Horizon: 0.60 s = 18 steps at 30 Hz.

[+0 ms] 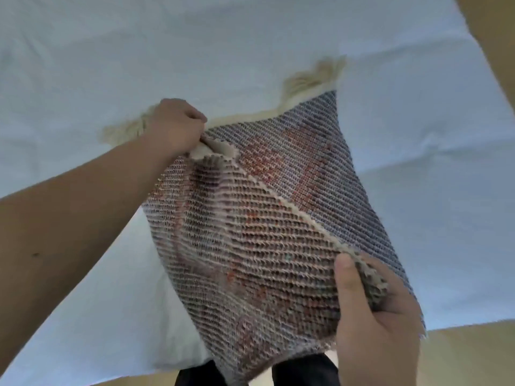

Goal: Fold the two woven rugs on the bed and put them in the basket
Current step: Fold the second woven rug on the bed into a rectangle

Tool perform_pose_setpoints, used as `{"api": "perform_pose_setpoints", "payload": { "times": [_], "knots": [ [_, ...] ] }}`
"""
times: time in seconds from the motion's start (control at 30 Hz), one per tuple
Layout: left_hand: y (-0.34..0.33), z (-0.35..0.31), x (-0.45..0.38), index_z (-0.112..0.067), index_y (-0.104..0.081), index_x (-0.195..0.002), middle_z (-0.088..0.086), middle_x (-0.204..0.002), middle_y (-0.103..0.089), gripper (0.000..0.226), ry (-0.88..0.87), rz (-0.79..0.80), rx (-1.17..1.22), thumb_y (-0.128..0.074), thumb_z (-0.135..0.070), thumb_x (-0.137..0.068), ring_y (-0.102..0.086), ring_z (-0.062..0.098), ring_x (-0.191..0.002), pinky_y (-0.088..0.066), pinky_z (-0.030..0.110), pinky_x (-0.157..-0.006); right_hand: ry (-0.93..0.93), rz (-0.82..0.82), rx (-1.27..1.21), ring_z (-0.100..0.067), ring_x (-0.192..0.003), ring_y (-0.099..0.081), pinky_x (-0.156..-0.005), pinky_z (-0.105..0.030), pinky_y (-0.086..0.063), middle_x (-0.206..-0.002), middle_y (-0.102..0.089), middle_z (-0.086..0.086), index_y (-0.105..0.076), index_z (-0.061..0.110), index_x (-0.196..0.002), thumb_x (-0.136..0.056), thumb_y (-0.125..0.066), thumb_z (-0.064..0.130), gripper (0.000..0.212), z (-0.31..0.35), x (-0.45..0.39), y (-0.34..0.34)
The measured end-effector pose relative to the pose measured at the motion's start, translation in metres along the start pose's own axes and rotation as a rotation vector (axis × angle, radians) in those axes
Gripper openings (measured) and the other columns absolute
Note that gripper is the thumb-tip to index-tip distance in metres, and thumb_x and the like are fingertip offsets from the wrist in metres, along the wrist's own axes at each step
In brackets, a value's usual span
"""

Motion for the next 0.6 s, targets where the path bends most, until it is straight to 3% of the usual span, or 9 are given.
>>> {"api": "perform_pose_setpoints", "payload": {
  "times": [0.07, 0.1, 0.27, 0.37, 0.43, 0.5, 0.57, 0.6],
  "knots": [
    [-0.013, -0.031, -0.010, -0.014, -0.075, -0.087, 0.002, -0.096, -0.063, 0.026, -0.077, 0.030, -0.091, -0.049, -0.014, -0.092, -0.057, 0.021, -0.084, -0.048, 0.031, -0.074, -0.066, -0.122, -0.063, -0.012, -0.060, -0.068, -0.055, -0.029, -0.058, -0.066, -0.072, 0.005, -0.074, 0.040, -0.078, -0.083, -0.074, 0.045, 0.007, -0.011, -0.024, 0.019],
    [-0.023, -0.048, -0.015, -0.016, -0.070, -0.079, 0.003, -0.087, -0.061, 0.026, -0.111, 0.046, -0.139, -0.047, -0.019, -0.090, -0.054, 0.022, -0.075, -0.049, 0.033, -0.070, -0.085, -0.183, -0.074, -0.012, -0.065, -0.070, -0.059, -0.029, -0.058, -0.069, -0.073, 0.006, -0.074, 0.040, -0.079, -0.087, -0.071, 0.038, 0.009, -0.020, -0.037, 0.029],
    [-0.072, -0.128, -0.020, -0.008, -0.071, -0.080, 0.015, -0.074, -0.068, 0.038, -0.427, 0.083, -0.289, -0.041, -0.025, -0.093, -0.054, 0.023, -0.056, -0.054, 0.044, -0.055, -0.173, -0.487, -0.032, -0.021, -0.080, -0.069, -0.081, -0.045, -0.056, -0.081, -0.070, 0.002, -0.069, 0.025, -0.085, -0.097, -0.062, 0.025, 0.014, -0.059, -0.086, 0.067],
    [-0.104, -0.167, -0.022, -0.006, -0.067, -0.082, 0.016, -0.083, -0.068, 0.044, -0.597, 0.209, -0.382, -0.030, -0.023, -0.097, -0.057, 0.025, -0.067, -0.052, 0.042, -0.063, -0.251, -0.577, 0.038, -0.029, -0.086, -0.067, -0.087, -0.053, -0.056, -0.086, -0.068, -0.005, -0.067, 0.019, -0.096, -0.098, -0.061, 0.026, 0.009, -0.093, -0.102, 0.088],
    [-0.123, -0.183, -0.027, -0.012, -0.064, -0.089, 0.017, -0.095, -0.068, 0.037, -0.640, 0.362, -0.479, -0.029, -0.020, -0.098, -0.061, 0.026, -0.080, -0.048, 0.040, -0.070, -0.294, -0.596, 0.056, -0.031, -0.092, -0.067, -0.088, -0.052, -0.055, -0.092, -0.069, -0.008, -0.067, 0.018, -0.098, -0.098, -0.061, 0.027, 0.011, -0.110, -0.106, 0.095],
    [-0.136, -0.189, -0.028, -0.014, -0.060, -0.115, 0.013, -0.115, -0.064, 0.035, -0.627, 0.497, -0.519, -0.030, -0.020, -0.099, -0.061, 0.028, -0.101, -0.050, 0.040, -0.085, -0.314, -0.573, 0.071, -0.031, -0.095, -0.066, -0.086, -0.044, -0.054, -0.094, -0.068, -0.009, -0.066, 0.016, -0.099, -0.098, -0.061, 0.026, 0.011, -0.119, -0.108, 0.095],
    [-0.144, -0.189, -0.023, -0.022, -0.031, -0.151, 0.012, -0.138, -0.053, 0.053, -0.649, 0.522, -0.523, -0.036, -0.022, -0.099, -0.054, 0.031, -0.119, -0.048, 0.047, -0.097, -0.330, -0.536, 0.135, -0.030, -0.099, -0.064, -0.086, -0.039, -0.050, -0.101, -0.067, -0.008, -0.063, 0.017, -0.108, -0.096, -0.062, 0.028, 0.016, -0.122, -0.109, 0.092],
    [-0.148, -0.186, -0.017, -0.024, -0.017, -0.156, 0.012, -0.143, -0.048, 0.063, -0.690, 0.494, -0.522, -0.041, -0.025, -0.098, -0.050, 0.031, -0.125, -0.046, 0.050, -0.100, -0.330, -0.518, 0.172, -0.029, -0.103, -0.062, -0.089, -0.040, -0.050, -0.110, -0.065, -0.007, -0.060, 0.020, -0.117, -0.095, -0.063, 0.030, 0.024, -0.123, -0.109, 0.090]
  ]
}}
Point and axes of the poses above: each hand's wrist, its own x-axis away from the middle knuckle, its own y-axis out of the back of the hand, z = x × y, the point moved 1 cm from there along -x, towards the middle knuckle
